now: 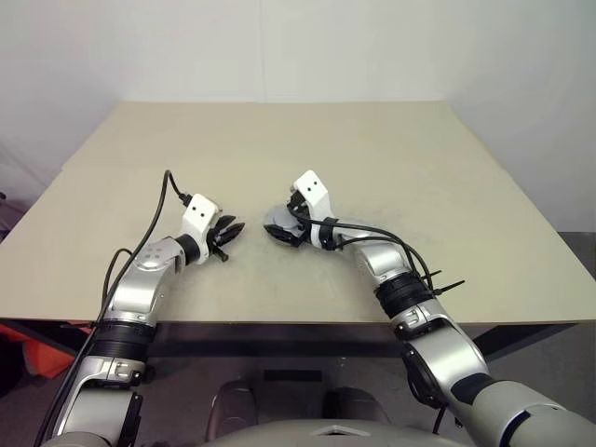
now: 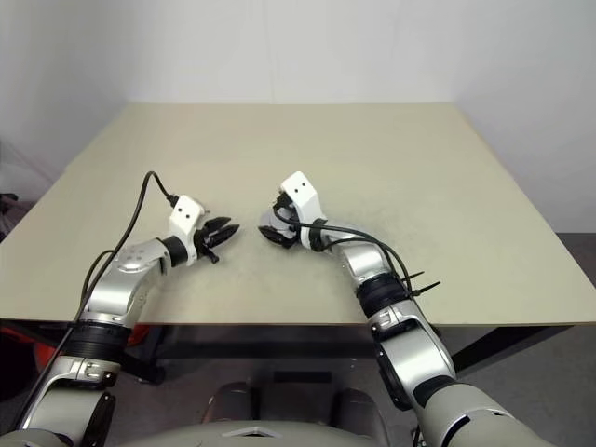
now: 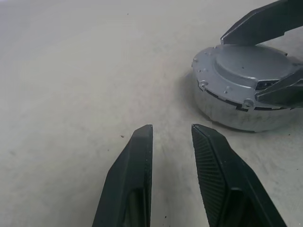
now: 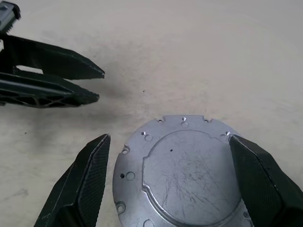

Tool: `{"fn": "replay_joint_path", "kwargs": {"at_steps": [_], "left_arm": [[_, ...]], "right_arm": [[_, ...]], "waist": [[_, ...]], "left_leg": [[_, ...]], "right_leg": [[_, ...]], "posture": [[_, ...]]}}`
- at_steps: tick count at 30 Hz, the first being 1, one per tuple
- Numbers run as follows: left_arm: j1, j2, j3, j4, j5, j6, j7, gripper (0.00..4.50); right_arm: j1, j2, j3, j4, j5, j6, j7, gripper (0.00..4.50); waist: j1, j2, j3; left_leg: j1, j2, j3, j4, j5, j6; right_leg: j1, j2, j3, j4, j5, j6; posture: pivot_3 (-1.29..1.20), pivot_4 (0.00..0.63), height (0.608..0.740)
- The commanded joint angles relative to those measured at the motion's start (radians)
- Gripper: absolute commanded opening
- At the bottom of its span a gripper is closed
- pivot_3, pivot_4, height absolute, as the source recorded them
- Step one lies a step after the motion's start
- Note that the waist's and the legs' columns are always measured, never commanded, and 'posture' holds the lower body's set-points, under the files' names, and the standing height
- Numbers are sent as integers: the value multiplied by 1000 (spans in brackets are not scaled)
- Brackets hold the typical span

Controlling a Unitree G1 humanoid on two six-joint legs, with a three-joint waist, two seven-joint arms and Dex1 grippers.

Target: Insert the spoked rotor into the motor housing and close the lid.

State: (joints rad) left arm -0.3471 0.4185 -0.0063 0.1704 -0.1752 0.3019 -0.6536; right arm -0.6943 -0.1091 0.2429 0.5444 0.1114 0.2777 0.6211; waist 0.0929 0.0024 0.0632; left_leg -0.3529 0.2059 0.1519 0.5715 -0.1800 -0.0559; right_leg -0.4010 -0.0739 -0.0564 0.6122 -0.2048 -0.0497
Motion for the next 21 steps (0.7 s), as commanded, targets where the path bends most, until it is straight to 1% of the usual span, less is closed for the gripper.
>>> {"fn": "replay_joint_path", "kwargs": {"at_steps": [1,3,7,11,16,19,21], "left_arm": [[-6,5,9,-43,-5,-1,6,1381],[-5,3,7,-44,-4,0,8,1381],[-6,1,2,-41,-2,0,8,1381],[-9,0,2,-39,0,0,10,1381],[-5,1,3,-40,1,-2,12,1381],[-4,0,3,-41,2,-1,14,1381],[-4,0,4,-42,1,0,15,1381]], "right_arm": [[-18,-1,-19,30,-20,-22,-8,3894],[-26,-4,-29,39,-24,-32,-14,3246],[-47,-4,-45,63,-26,-35,-13,3246],[-43,-10,-22,87,-55,-66,-1,3246],[-42,-10,-26,81,-54,-51,38,3246],[-47,-11,-26,94,-67,-57,34,3861],[-47,-10,-24,98,-77,-62,32,4467]], "waist": [[0,0,0],[0,0,0],[0,0,0],[0,0,0],[0,0,0],[0,0,0],[0,0,0]], "left_leg": [[0,0,0,0,0,0],[1,0,0,0,0,0],[1,0,0,1,0,0],[1,0,0,2,0,0],[1,0,0,2,0,1],[1,0,0,2,-1,1],[0,0,0,2,-1,1]], "right_leg": [[0,0,0,0,0,0],[0,0,0,1,0,0],[0,0,0,1,0,0],[0,0,0,2,0,0],[0,0,0,3,0,0],[0,0,0,3,0,0],[0,0,0,3,0,0]], "posture": [[0,0,740],[0,0,740],[0,0,740],[0,0,740],[0,0,740],[0,0,740],[0,0,740]]}}
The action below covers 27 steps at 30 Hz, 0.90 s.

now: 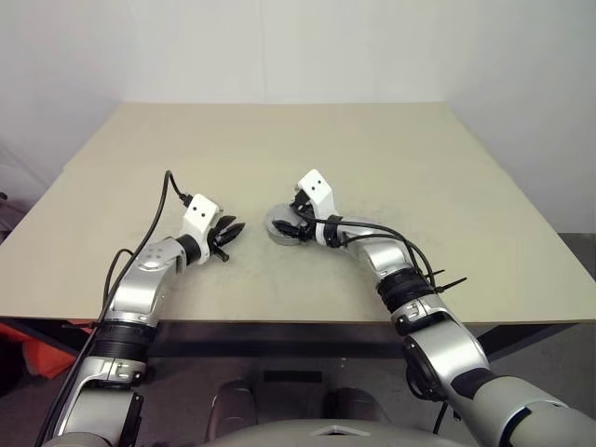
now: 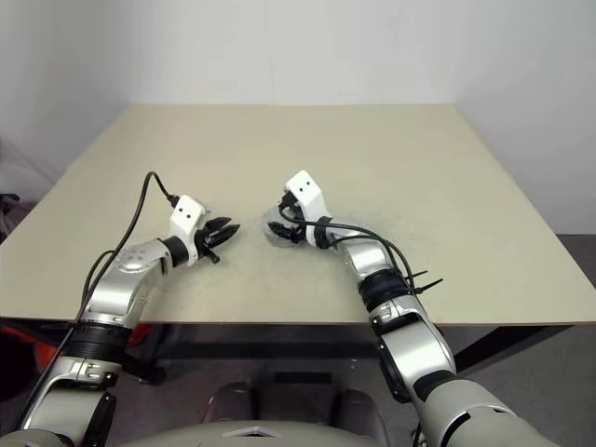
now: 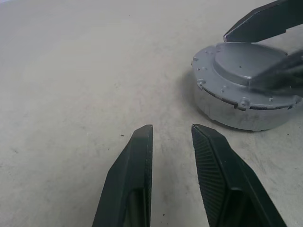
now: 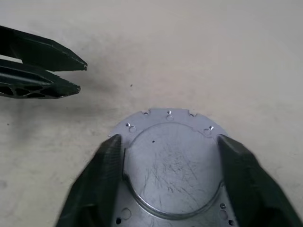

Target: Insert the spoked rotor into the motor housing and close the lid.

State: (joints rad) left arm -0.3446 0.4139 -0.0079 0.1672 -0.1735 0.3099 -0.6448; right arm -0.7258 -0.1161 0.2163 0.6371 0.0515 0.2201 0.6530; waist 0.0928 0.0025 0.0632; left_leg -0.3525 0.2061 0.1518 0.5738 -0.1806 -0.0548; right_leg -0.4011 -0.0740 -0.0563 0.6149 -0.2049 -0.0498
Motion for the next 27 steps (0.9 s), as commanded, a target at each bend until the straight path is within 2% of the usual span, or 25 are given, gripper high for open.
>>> {"fn": "replay_joint_path", "kwargs": {"at_steps": [1,10,13,15,16,27], "left_arm": [[-6,4,6,-40,0,-8,6,1381],[-3,2,4,-42,2,-7,13,1381],[-3,3,4,-42,2,-6,15,1381],[-2,4,5,-43,2,-5,15,1381],[-3,4,5,-42,2,-5,15,1381],[-10,5,4,-32,5,-7,13,1381]], "right_arm": [[-16,-2,3,6,-20,-6,1,4467],[-13,4,1,36,-34,-12,0,4467],[-21,7,-13,46,-27,-3,-9,3860],[-30,7,-31,47,-11,13,-6,3215],[-36,7,-39,46,-4,22,-3,3090],[-33,-16,-24,39,-28,28,33,3090]], "waist": [[0,0,0],[0,0,0],[0,0,0],[0,0,0],[0,0,0],[1,0,0]], "left_leg": [[0,0,0,0,0,0],[1,0,0,0,0,0],[1,0,0,0,0,0],[1,0,0,0,0,0],[1,0,0,0,0,0],[1,0,0,0,0,0]], "right_leg": [[0,0,0,0,0,0],[0,0,0,0,0,0],[0,0,0,0,0,0],[0,0,0,0,0,0],[0,0,0,0,0,0],[0,0,0,0,0,0]], "posture": [[0,0,740],[0,0,740],[0,0,740],[0,0,740],[0,0,740],[0,0,740]]}}
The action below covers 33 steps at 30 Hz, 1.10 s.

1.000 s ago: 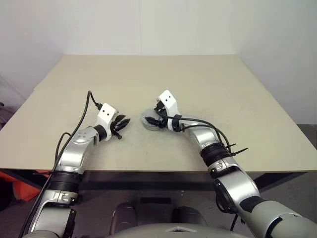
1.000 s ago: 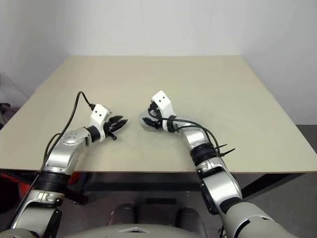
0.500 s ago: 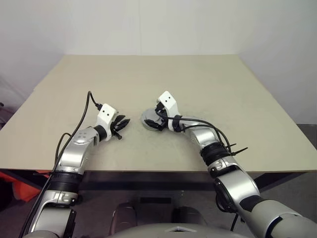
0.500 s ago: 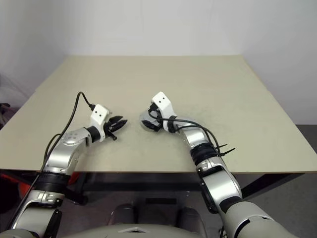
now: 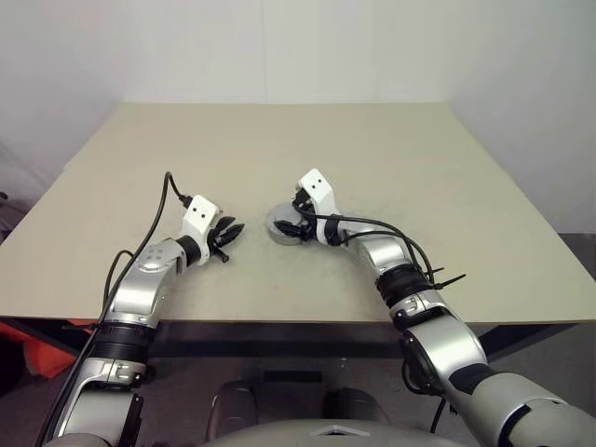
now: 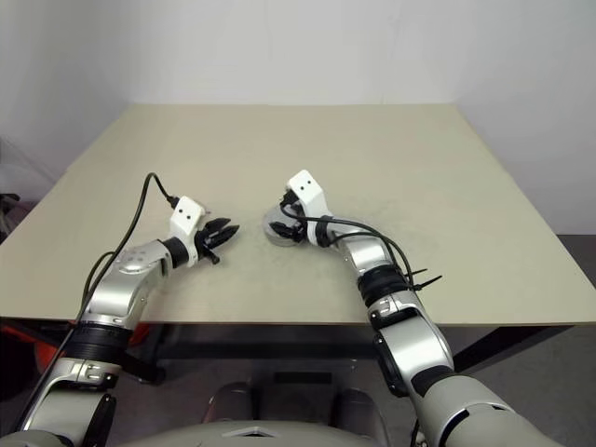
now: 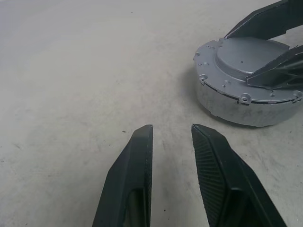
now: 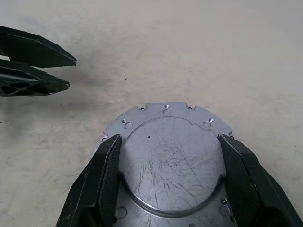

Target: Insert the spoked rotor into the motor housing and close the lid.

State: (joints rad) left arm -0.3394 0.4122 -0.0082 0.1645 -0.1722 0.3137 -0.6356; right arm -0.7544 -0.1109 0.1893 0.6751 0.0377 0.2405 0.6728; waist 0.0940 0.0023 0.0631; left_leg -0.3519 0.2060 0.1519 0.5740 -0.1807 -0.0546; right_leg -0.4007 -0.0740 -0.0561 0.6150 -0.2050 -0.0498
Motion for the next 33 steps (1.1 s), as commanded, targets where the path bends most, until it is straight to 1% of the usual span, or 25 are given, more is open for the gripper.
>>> {"fn": "replay_joint_path", "kwargs": {"at_steps": [1,9,23,33], "left_arm": [[-15,7,3,-30,4,-11,4,1381],[-17,6,4,-23,8,-15,6,1381],[-13,7,3,-29,8,-11,10,1381],[-6,4,2,-36,7,-6,13,1381]], "right_arm": [[-2,-23,0,-5,-12,6,12,3090],[1,-22,-33,-63,15,-16,0,3090],[39,-27,6,-79,-8,3,42,3090],[19,-13,2,-18,-29,4,-7,3090]], "waist": [[1,0,0],[1,0,0],[1,0,0],[0,0,0]], "left_leg": [[0,0,0,0,0,0],[-1,0,0,0,0,0],[-1,0,0,0,-1,1],[0,0,0,0,-1,1]], "right_leg": [[0,0,0,0,0,0],[0,0,0,0,0,0],[-1,0,0,-1,0,0],[0,0,0,-1,0,0]], "posture": [[0,0,740],[0,0,740],[0,0,740],[0,0,740]]}}
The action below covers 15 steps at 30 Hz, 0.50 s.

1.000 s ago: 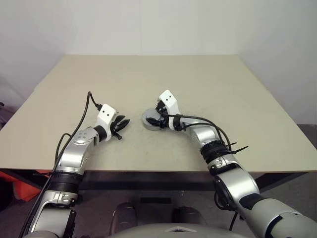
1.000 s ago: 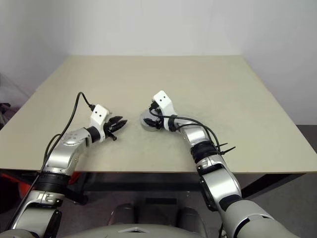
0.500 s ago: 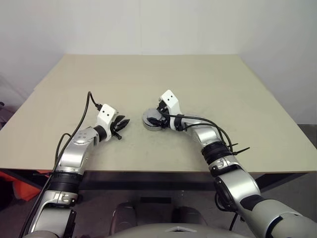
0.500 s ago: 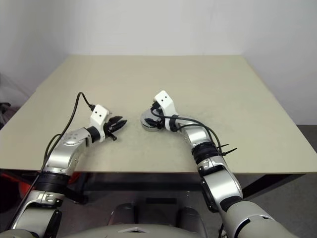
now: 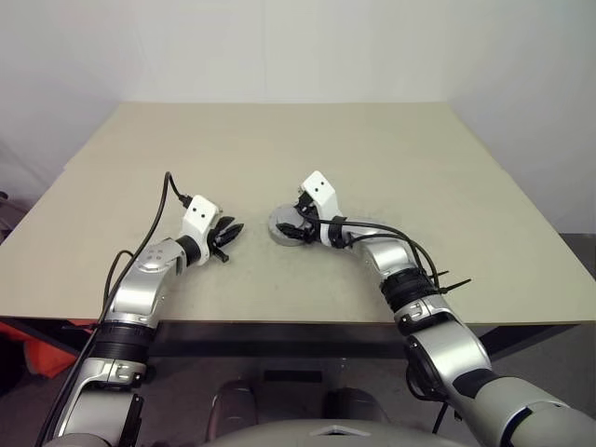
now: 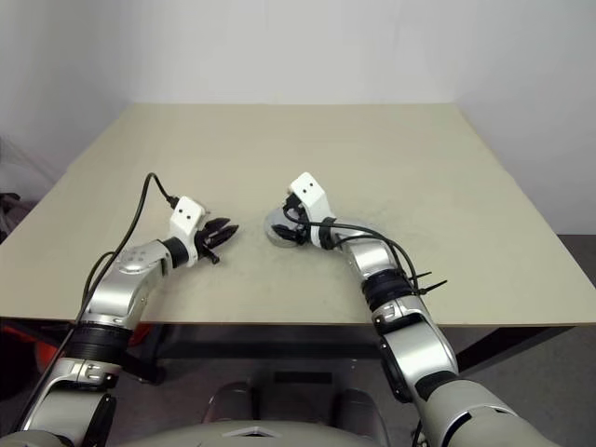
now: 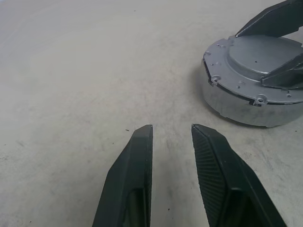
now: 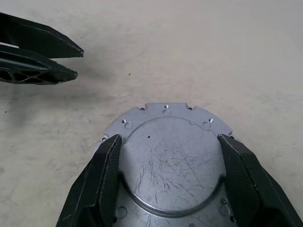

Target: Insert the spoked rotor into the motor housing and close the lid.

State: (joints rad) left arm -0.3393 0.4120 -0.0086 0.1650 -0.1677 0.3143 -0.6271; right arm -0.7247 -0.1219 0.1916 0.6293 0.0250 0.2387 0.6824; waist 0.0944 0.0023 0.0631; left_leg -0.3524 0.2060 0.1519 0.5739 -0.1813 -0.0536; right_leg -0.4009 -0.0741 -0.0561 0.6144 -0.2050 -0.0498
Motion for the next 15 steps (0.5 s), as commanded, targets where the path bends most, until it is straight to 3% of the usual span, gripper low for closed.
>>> {"fn": "replay_joint_path", "kwargs": {"at_steps": [1,11,15], "left_arm": [[-5,4,2,-37,3,-7,5,1381],[-1,3,7,-43,-3,0,8,1381],[-47,-47,29,-39,-58,69,30,1381]], "right_arm": [[-14,0,-2,34,-16,5,-21,3090],[-9,-9,23,51,-38,20,-2,3090],[-8,-13,34,74,-55,33,-17,3090]], "waist": [[0,0,0],[0,0,0],[0,0,0]], "left_leg": [[0,0,0,0,0,0],[1,0,0,0,0,0],[2,0,0,0,0,0]], "right_leg": [[0,0,0,0,0,0],[1,0,0,0,0,0],[2,0,0,0,0,0]], "posture": [[0,0,740],[0,0,740],[0,0,740]]}}
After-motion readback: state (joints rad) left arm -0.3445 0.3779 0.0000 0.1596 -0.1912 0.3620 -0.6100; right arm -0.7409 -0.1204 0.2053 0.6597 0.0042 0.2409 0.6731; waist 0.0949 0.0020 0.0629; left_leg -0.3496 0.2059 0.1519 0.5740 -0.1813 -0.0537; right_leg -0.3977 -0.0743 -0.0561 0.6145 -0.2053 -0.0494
